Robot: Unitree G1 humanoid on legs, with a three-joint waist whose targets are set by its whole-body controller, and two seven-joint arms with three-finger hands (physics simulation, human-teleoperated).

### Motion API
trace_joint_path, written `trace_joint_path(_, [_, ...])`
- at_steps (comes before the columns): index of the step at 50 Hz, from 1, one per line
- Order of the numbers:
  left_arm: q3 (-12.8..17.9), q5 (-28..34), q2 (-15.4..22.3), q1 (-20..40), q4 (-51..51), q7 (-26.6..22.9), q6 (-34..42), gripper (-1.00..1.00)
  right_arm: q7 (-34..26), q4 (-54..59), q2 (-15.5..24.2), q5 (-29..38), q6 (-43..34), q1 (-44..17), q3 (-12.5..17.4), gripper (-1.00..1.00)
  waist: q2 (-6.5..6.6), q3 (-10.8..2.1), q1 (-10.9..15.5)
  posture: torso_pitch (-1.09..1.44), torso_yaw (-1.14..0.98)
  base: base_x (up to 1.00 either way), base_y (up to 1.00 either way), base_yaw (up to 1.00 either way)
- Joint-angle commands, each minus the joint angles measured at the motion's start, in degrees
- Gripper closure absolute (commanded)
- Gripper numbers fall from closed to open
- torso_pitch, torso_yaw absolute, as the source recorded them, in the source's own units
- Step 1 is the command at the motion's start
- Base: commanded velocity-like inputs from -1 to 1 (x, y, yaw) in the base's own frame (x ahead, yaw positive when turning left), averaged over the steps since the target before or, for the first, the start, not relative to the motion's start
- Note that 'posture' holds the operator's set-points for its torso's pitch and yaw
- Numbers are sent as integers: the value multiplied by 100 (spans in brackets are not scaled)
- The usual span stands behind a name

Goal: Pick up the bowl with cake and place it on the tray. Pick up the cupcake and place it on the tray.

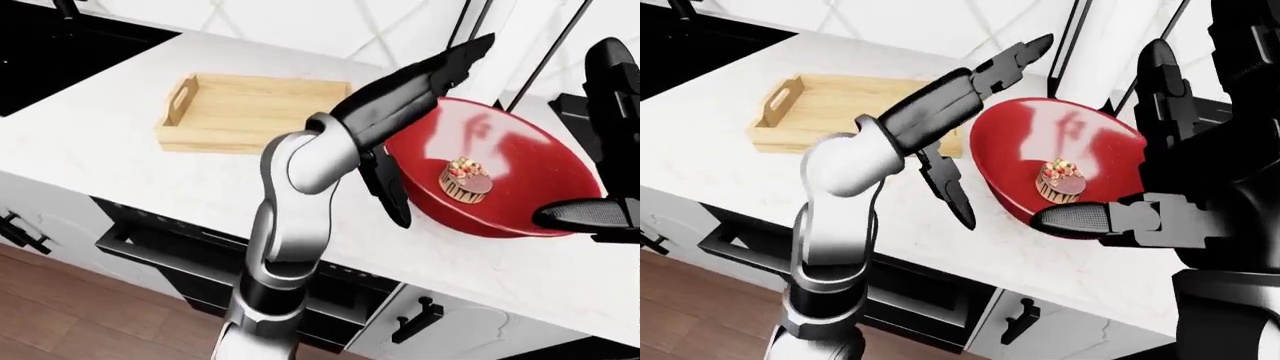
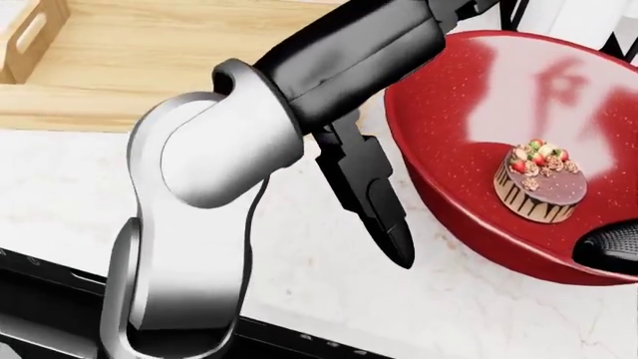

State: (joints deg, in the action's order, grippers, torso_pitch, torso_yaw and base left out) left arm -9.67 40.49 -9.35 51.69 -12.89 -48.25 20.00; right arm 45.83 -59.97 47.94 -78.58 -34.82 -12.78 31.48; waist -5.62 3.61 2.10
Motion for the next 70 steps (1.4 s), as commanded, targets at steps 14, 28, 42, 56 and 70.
trace_joint_path(14, [17,114,46,222,644,299,-1223,-100,81,-3,182,-166,154,-64,302,-100,-41,-103,13,0,0,0,0,0])
trace_joint_path(28, [10,252,-16,50,1207,288,-1849,-100,25,-3,120,-191,149,17,433,-100,-60,-105,16,0,0,0,0,0])
trace_joint_path(42, [-91,405,-98,-242,1228,34,-2003,4,-64,-3,44,-235,131,133,641,-100,-60,-122,7,0,0,0,0,0])
trace_joint_path(56, [-248,770,-187,-514,1059,-108,-2378,50,6,-3,98,-436,164,138,802,-100,-59,-133,-5,0,0,0,0,0])
trace_joint_path(70, [-369,1796,-205,-874,1340,210,-3348,53,37,-3,221,-718,208,245,1129,-100,-108,-128,1,0,0,0,0,0])
